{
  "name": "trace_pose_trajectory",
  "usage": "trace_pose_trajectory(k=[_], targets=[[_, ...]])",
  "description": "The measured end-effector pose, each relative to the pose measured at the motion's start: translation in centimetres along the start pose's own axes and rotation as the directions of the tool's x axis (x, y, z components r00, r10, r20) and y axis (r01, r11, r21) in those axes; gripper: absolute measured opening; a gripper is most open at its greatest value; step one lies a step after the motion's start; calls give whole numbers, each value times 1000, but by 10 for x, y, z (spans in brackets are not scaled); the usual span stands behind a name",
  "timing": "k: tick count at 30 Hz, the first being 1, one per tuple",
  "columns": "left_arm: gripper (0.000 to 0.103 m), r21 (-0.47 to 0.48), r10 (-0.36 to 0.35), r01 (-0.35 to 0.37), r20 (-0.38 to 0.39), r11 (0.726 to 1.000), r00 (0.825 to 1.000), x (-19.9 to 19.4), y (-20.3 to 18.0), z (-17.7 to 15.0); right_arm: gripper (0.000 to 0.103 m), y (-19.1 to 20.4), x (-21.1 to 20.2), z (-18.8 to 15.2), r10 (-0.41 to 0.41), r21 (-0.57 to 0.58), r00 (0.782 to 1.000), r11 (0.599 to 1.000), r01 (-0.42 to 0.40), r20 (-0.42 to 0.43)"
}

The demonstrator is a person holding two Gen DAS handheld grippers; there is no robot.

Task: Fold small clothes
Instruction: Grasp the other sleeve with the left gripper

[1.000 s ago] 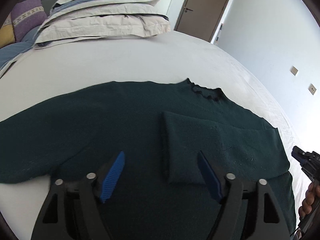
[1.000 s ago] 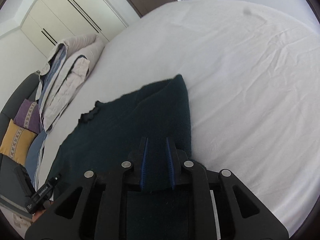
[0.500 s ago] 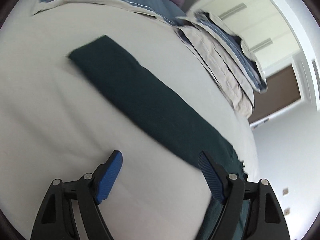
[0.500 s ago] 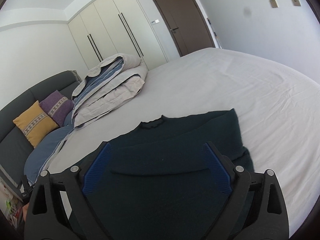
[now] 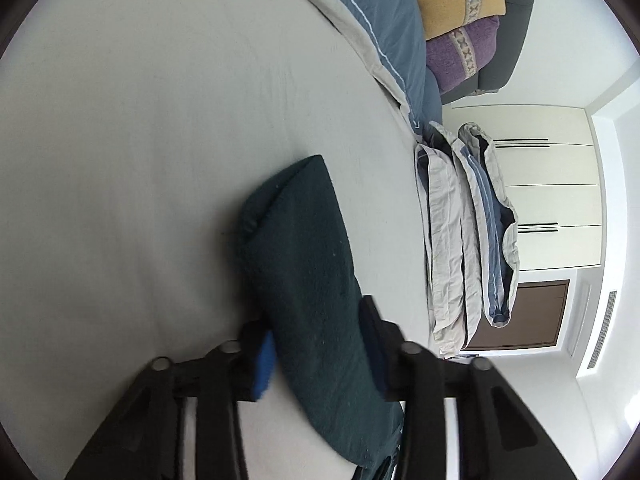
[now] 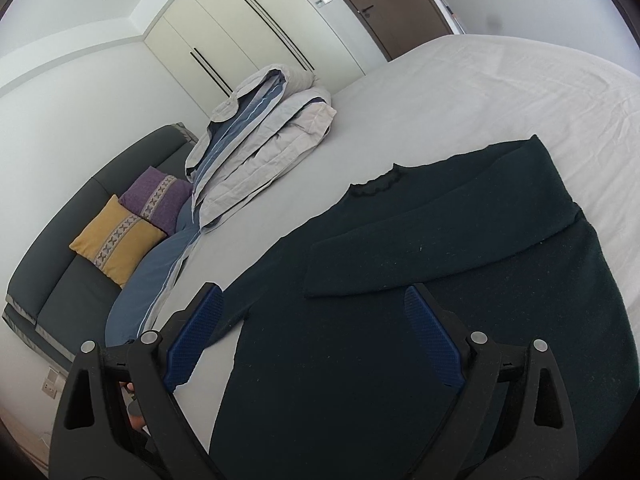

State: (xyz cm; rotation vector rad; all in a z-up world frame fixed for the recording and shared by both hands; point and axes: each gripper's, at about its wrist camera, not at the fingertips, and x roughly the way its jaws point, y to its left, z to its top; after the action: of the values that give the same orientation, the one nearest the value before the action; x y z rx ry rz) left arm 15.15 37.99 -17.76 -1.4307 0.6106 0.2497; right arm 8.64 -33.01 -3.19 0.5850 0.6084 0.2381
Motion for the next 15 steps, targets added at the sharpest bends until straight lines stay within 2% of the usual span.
trace_pose_trajectory(k=[2,4,6,8,10,11,13,15], targets=[[16,19,32,-32,0,999,999,0,-2,0,93,-3,1,-2,4,11,1000,1000,-4,0],[9,119,54,-55,15,991,998,-5,-21,-13,92,-8,2,-4,1,22,1000,1000,-1,0],[8,241,62,-65,17,968,998,-8,-48,-34,91,-18,1,-8,1,40,1000,999,-1,-5],[8,374,63,-70,31,925,998,-5,-81,-63,90,-30,4,-14,-1,68,1000,998,2,-14],[8,519,74,-68,9,852,997,5,-119,-103,88,-43,4,-20,-7,96,1000,995,9,-22],[8,593,76,-62,2,803,997,10,-138,-128,88,-51,4,-23,-12,110,1000,994,15,-24],[8,731,78,-44,-13,681,997,23,-171,-185,88,-66,1,-27,-23,136,1000,990,26,-20],[8,839,92,-32,-22,543,996,39,-193,-247,88,-82,-4,-29,-34,161,999,986,36,-13]])
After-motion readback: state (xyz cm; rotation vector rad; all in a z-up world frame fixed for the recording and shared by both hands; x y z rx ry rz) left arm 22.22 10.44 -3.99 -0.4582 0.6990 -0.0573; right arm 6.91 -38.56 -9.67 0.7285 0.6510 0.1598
